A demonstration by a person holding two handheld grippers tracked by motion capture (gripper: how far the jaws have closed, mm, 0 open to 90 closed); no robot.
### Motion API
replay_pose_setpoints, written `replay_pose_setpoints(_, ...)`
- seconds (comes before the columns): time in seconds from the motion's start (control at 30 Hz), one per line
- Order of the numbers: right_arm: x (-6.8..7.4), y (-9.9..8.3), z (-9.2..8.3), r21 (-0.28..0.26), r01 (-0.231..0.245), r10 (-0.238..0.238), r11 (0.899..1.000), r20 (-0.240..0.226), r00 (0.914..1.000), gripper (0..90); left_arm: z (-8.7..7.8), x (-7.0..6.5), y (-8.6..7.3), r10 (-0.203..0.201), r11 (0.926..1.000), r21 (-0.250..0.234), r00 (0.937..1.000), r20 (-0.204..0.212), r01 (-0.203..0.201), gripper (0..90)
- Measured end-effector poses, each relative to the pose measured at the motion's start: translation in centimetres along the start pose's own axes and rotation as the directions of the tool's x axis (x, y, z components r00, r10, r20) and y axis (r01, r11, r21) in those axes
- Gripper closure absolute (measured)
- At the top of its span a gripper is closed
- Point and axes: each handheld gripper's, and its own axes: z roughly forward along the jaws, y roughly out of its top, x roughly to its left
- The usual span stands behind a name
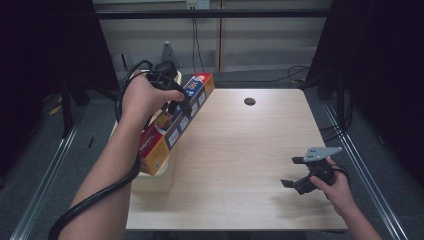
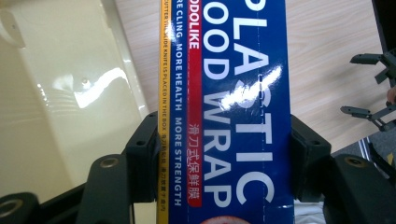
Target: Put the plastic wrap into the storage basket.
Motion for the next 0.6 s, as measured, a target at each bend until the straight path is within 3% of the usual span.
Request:
replay_pose_setpoints(0.27, 0.0, 0.0, 0.0, 0.001, 0.001, -0.001, 1.0, -0.002, 1.0, 2.1, -0.8, 0.7, -0.3, -0.029, 0.9996, 0.006, 0.9995, -0.016, 0.029, 40.6)
replay_pose_setpoints(0.6, 0.0, 0.0, 0.1, 0.002, 0.002, -0.002, 1.0, 0.004, 1.0, 2.1, -1.8, 1.9, -0.6, -0.071, 0.9973, -0.022, 0.9968, -0.037, 0.071, 40.6)
